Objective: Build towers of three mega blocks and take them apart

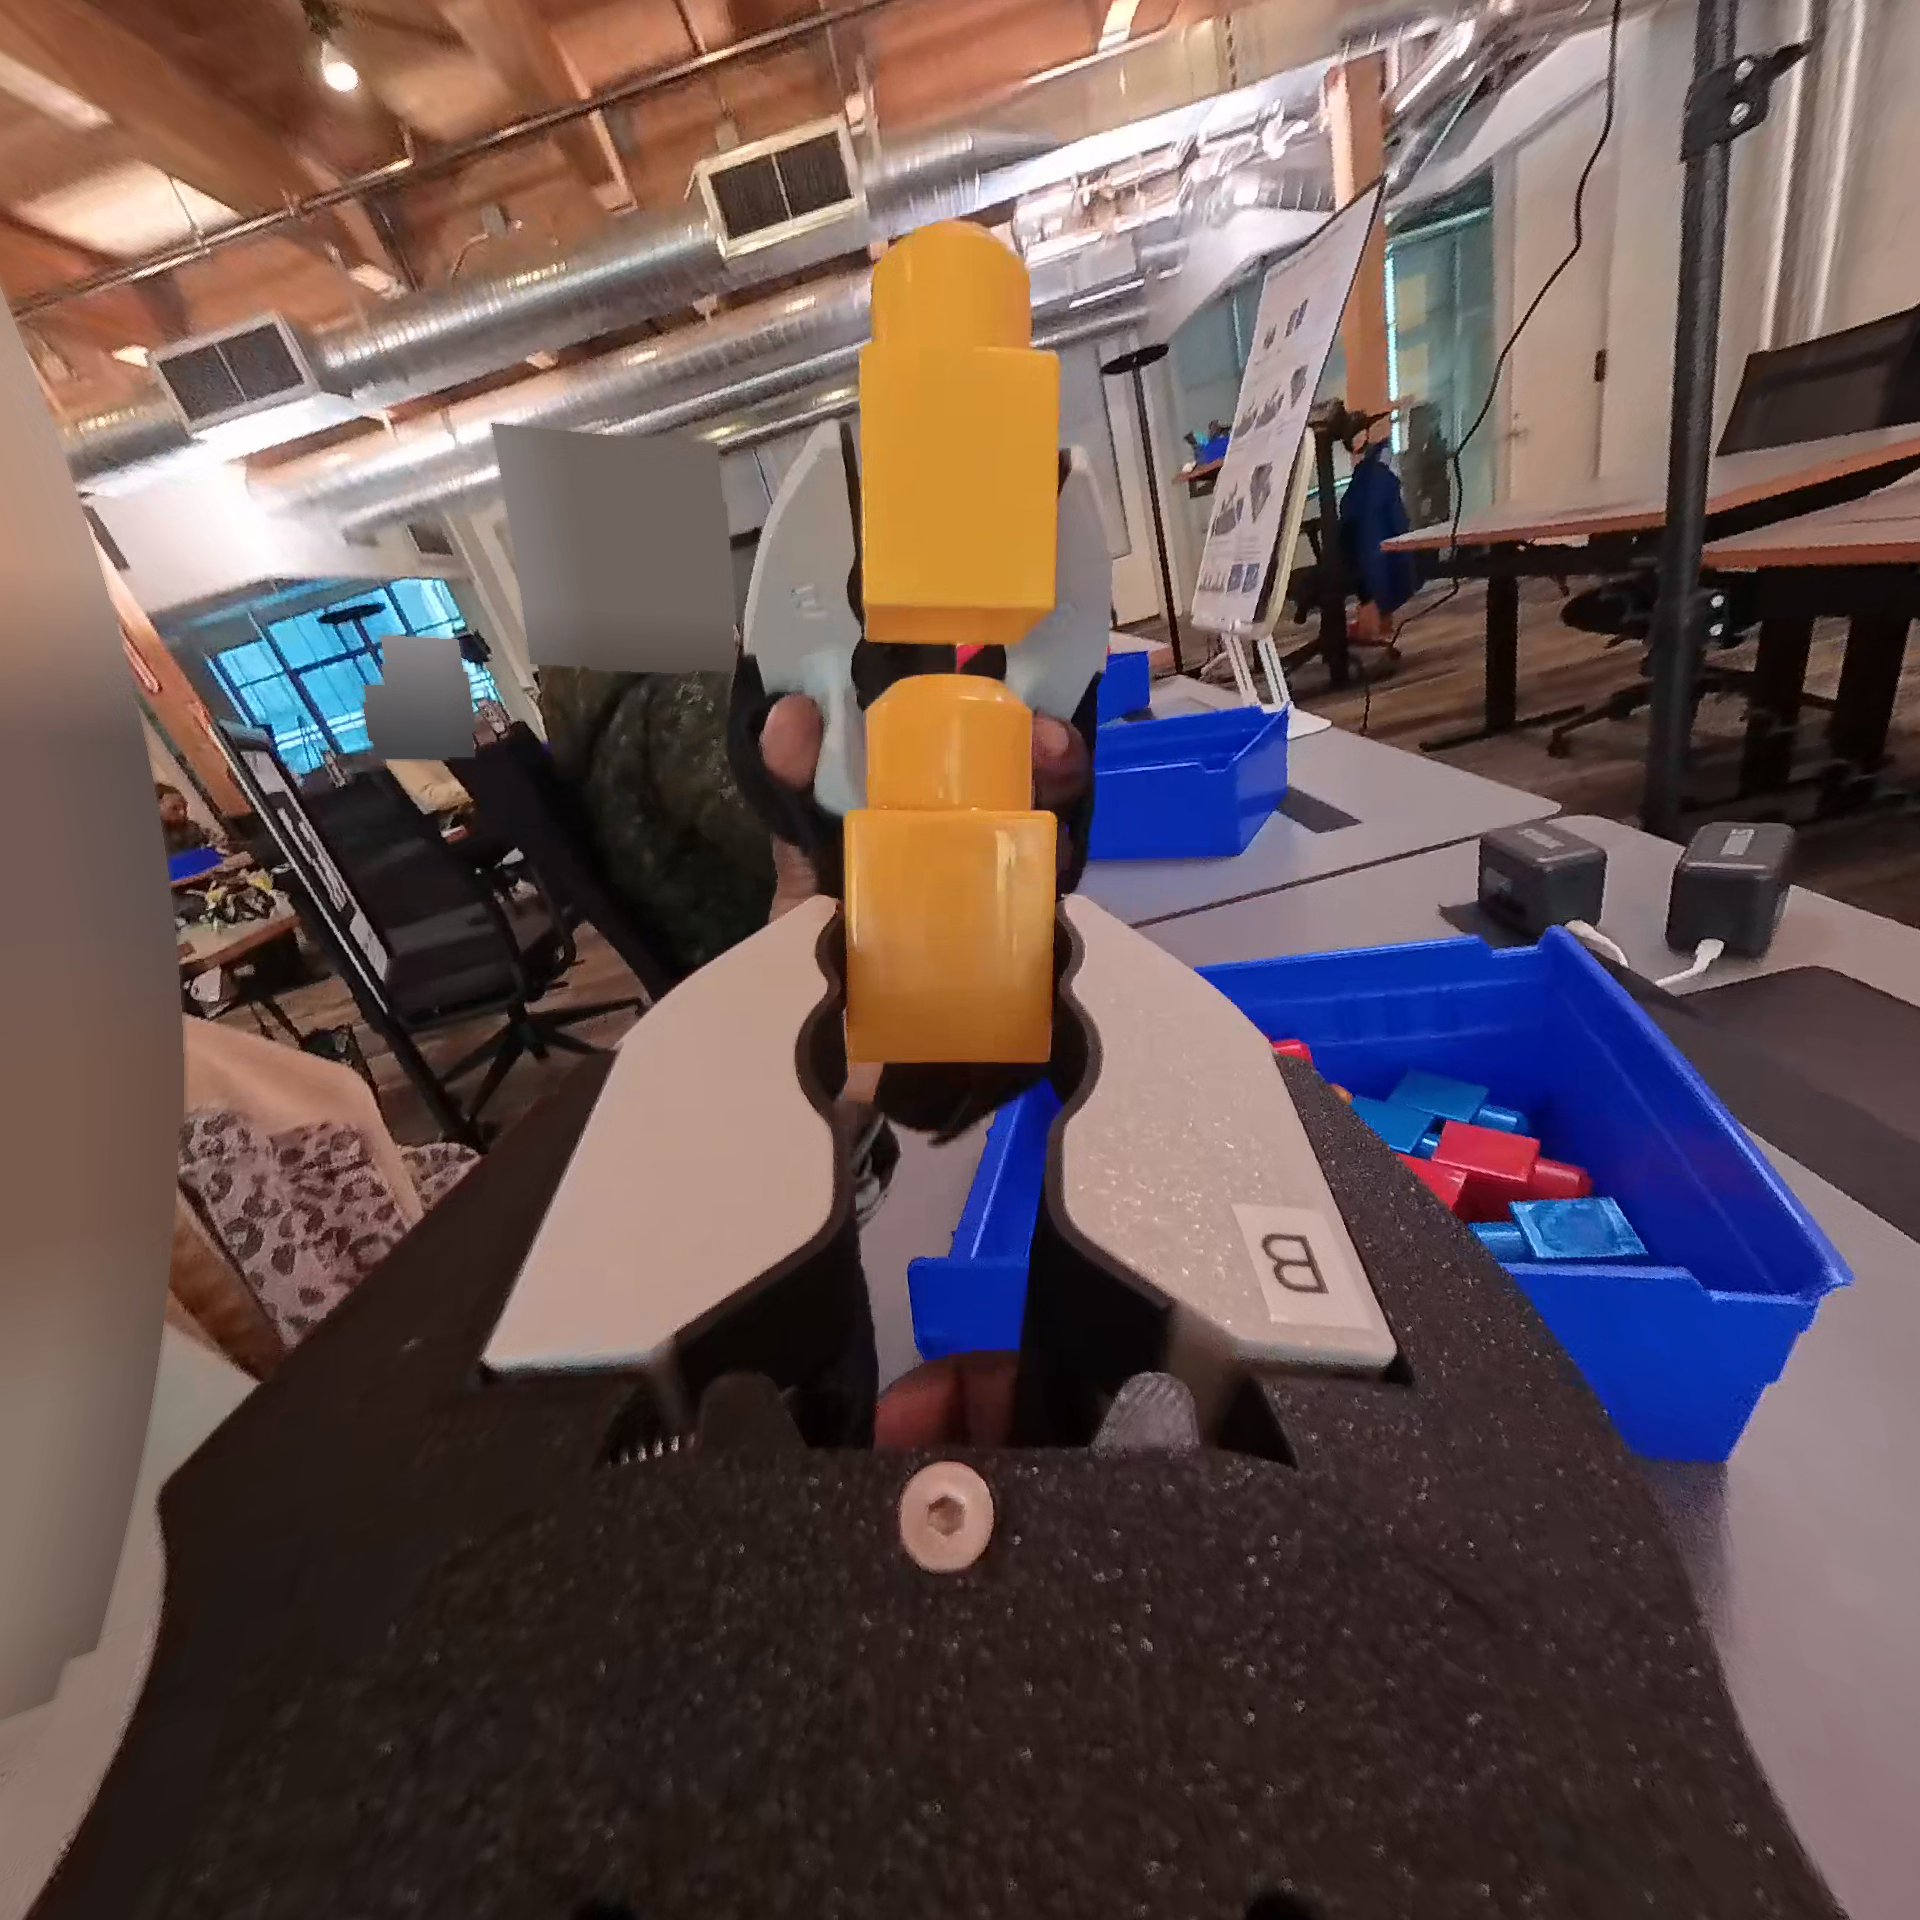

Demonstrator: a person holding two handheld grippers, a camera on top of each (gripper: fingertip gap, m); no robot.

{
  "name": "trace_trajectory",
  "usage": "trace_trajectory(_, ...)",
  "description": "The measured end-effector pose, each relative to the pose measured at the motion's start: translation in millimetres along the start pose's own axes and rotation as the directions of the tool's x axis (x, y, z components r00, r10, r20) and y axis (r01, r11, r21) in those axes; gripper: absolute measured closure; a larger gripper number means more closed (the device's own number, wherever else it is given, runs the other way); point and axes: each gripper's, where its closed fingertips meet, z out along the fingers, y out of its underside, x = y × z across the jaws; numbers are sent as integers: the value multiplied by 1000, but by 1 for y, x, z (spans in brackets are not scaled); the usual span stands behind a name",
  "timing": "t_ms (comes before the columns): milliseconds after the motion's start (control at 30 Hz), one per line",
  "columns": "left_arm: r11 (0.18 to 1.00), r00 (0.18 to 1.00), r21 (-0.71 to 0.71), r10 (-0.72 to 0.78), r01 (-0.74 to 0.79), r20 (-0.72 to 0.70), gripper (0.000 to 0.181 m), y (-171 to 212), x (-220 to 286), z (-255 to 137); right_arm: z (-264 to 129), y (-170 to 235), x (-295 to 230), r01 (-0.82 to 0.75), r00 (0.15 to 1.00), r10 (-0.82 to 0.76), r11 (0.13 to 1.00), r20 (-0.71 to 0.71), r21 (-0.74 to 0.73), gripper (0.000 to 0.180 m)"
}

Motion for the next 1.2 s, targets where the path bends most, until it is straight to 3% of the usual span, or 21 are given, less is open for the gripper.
trace_trajectory(233, 994, 999, -99, 32, -34, -24, 145, 30, 5, 14, -3, -14, 1, 20, 999, -17, 997, -44, 80, 144)
trace_trajectory(367, 975, 996, -206, 69, -79, -54, 145, 38, 10, 11, -8, -11, -2, 60, 998, -59, 998, -37, 33, 144)
trace_trajectory(733, 787, 987, -606, 27, -117, -156, 145, 76, 25, -23, -22, 14, -16, 162, 986, -155, 970, 52, -183, 144)
trace_trajectory(800, 785, 977, -588, 96, -193, -192, 144, 73, 30, -22, -22, 13, -19, 185, 982, -176, 967, 67, -176, 144)
trace_trajectory(933, 848, 961, -457, 212, -270, -176, 118, 51, 37, -9, -18, 9, -18, 180, 983, -174, 974, 58, -138, 144)
trace_trajectory(1000, 878, 958, -386, 246, -284, -145, 122, 42, 38, -1, -15, 9, -19, 187, 982, -181, 973, 53, -137, 144)
trace_trajectory(1067, 881, 956, -370, 275, -295, -106, 143, 43, 32, 3, -12, 7, -22, 197, 980, -192, 972, 47, -129, 144)
trace_trajectory(1200, 862, 975, -457, 178, -220, -135, 144, 52, 33, -4, -14, 15, -22, 224, 974, -222, 955, 35, -196, 144)
